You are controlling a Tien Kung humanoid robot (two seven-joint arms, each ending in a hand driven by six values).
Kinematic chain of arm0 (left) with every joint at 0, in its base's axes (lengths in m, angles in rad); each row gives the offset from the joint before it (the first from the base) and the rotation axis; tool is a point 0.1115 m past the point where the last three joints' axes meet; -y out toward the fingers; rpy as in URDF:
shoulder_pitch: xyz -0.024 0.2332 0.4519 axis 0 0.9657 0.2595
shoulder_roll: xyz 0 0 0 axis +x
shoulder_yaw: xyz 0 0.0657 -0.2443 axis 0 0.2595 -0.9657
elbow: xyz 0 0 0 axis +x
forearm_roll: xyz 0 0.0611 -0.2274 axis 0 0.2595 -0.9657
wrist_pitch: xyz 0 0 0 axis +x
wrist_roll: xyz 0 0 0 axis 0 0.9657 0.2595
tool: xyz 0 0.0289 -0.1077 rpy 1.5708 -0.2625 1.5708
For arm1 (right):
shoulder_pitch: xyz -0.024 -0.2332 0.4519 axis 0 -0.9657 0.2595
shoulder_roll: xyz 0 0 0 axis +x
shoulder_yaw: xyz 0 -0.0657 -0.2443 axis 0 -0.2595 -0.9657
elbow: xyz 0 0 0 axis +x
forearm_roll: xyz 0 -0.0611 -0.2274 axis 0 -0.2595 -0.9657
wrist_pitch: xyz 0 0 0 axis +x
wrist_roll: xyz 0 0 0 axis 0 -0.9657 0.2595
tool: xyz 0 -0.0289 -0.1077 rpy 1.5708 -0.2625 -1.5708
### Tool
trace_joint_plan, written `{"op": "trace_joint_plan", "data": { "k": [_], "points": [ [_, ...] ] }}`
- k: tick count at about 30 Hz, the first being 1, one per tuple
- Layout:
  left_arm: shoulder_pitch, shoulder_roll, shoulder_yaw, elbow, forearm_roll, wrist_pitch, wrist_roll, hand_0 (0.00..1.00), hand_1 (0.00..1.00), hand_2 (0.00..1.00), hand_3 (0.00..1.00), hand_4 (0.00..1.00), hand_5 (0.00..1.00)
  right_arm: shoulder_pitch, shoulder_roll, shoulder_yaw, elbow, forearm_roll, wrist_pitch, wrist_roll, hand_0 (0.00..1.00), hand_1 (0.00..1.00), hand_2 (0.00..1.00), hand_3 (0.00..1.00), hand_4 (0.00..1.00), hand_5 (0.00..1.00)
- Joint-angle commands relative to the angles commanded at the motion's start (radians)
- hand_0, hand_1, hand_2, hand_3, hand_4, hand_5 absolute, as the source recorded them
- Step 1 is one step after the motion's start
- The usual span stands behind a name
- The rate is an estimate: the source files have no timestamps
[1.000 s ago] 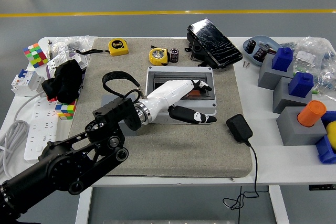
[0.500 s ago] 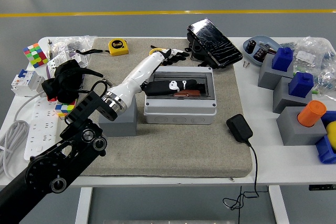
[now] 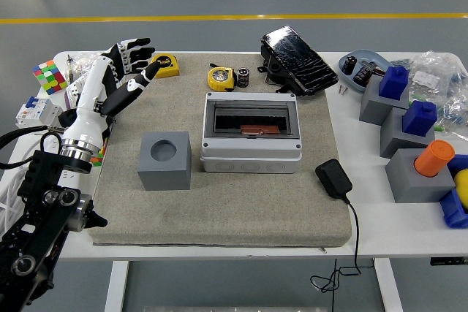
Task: Fetch the battery,place it into the box,close the lid of the box
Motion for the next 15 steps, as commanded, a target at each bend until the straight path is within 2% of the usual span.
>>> {"op": "trace_joint_plan", "data": {
  "k": [4, 9, 15],
  "points": [
    [0.026, 0.012, -0.052, 0.003, 0.015, -0.032, 0.054, 0.641, 0.723, 0.698, 0.725, 0.998, 0.550, 0.002, -0.001, 0.002, 0.000, -0.001, 0.000, 0.001, 0.642, 0.649, 0.658, 0.578, 0.978, 0.579],
    [0.045, 0.014, -0.081, 0.000, 0.012, -0.035, 0.060, 0.629, 0.722, 0.706, 0.733, 0.998, 0.571, 0.004, -0.003, 0.003, 0.000, 0.001, -0.001, 0.002, 0.641, 0.649, 0.658, 0.578, 0.978, 0.579],
    [0.043, 0.014, -0.088, 0.000, 0.014, -0.040, 0.068, 0.629, 0.720, 0.705, 0.736, 0.998, 0.586, 0.004, -0.006, 0.005, 0.000, -0.002, -0.001, 0.003, 0.642, 0.648, 0.658, 0.578, 0.978, 0.579]
  ]
}}
